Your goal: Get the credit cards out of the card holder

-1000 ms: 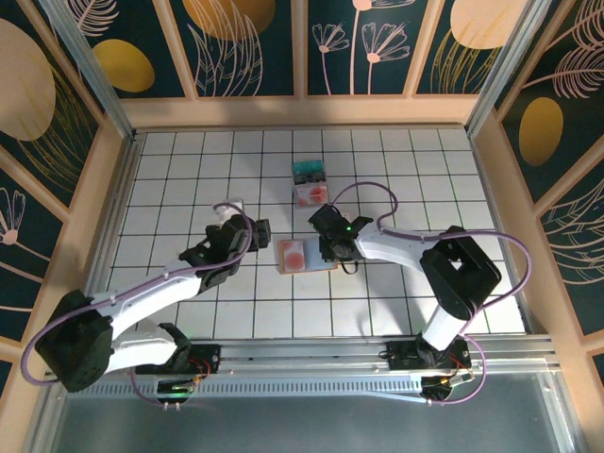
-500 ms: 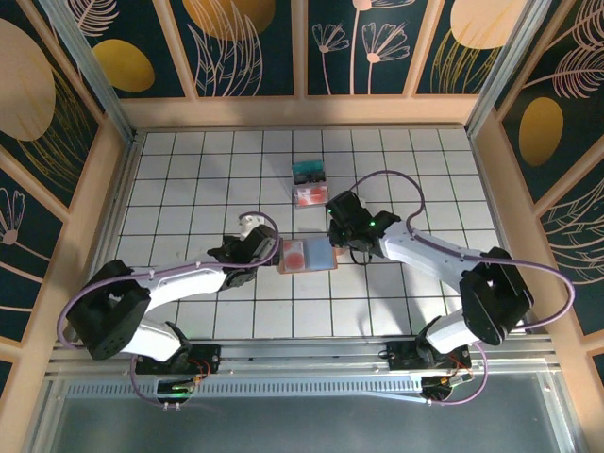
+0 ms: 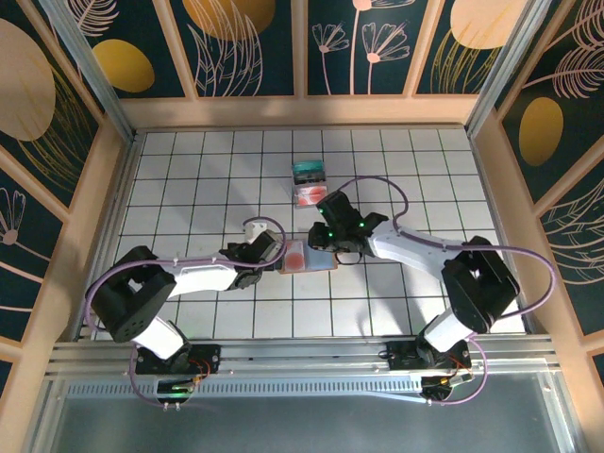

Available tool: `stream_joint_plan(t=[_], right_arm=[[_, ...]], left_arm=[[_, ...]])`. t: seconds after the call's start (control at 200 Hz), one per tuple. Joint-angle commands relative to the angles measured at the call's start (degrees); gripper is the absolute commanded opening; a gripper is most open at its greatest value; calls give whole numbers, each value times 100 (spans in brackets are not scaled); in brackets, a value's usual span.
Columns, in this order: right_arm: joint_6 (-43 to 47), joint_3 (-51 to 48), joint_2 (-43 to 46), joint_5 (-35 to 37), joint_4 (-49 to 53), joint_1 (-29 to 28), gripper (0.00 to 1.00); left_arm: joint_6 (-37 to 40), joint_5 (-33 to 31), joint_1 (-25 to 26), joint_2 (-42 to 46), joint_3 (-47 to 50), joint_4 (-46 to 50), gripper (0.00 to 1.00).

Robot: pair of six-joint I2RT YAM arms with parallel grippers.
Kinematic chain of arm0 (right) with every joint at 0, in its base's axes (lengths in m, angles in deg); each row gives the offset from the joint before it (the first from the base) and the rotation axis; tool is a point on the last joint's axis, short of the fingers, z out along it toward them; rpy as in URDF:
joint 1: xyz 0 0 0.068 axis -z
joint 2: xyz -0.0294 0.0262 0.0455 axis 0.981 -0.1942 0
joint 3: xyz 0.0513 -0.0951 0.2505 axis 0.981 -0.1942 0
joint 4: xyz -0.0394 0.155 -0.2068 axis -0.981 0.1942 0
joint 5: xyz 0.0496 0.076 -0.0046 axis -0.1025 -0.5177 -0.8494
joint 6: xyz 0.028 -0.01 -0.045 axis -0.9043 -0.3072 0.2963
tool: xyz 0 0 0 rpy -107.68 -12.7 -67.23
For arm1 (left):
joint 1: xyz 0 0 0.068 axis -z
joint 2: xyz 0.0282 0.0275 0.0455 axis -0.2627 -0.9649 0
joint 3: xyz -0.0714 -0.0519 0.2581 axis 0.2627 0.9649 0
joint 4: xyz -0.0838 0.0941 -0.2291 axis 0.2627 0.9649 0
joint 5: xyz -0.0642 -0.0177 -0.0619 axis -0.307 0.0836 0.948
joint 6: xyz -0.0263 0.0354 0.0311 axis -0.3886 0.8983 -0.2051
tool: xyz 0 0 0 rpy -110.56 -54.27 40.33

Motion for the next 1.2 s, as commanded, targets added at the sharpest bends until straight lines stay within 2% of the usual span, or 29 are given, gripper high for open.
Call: stream_joint_plan(t=[0.0,0.51,0.736,1.196], right_arm=[[-159,160,-243,-456,-379,-86,25],[-229,380,-973,-728,-474,-179,25],[-192,425,-1108,-672,-386,-188,29],[-114,542,-1425,-596,-177,-228,29]], left_arm=[[-238,42,20,-109,82,-161,99],[-325,127,20,-274,188,-188,99],[-356,121,19,-286,188,-122,99],[-360,108,19,-317,135,-43,99]])
